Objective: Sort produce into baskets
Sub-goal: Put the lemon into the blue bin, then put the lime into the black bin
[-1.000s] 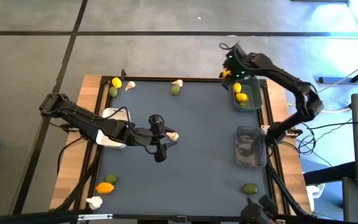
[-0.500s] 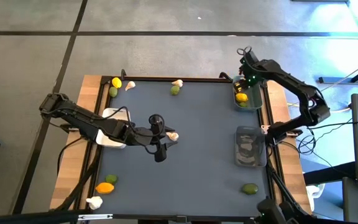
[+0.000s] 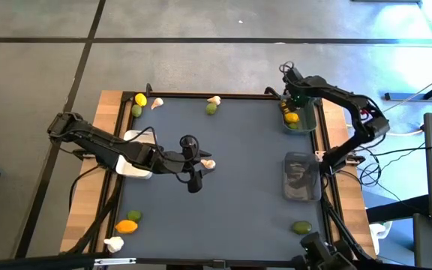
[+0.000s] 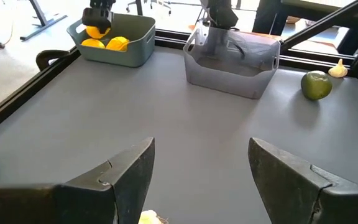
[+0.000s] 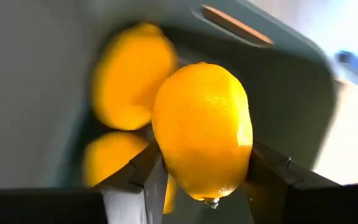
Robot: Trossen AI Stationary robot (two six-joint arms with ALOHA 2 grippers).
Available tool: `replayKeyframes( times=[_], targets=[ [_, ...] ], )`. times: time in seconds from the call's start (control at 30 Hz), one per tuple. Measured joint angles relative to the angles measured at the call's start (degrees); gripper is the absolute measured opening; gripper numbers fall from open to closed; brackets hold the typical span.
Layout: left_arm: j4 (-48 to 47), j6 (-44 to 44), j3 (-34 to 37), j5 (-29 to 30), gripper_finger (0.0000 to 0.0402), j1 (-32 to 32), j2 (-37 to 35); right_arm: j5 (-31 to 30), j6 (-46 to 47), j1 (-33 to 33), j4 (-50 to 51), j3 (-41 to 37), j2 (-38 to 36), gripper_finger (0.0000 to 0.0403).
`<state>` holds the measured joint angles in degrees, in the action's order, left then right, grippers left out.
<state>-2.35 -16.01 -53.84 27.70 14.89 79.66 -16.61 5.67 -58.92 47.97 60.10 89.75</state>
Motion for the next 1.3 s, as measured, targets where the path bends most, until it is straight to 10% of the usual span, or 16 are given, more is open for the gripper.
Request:
replayKeyframes(
  times=[0.67, 1.3],
  targets=[
    [0.0, 0.1, 0.0, 0.0, 0.0255, 0.0, 0.0, 1.3, -2.9, 0.1, 4.8, 2.9, 0.9, 0.0258],
    [-0.2, 1.4, 0.0, 0.0, 0.0255, 0.0, 0.0, 14.8, 4.6, 2.9, 13.1, -0.6, -5.6, 0.0260]
  ],
)
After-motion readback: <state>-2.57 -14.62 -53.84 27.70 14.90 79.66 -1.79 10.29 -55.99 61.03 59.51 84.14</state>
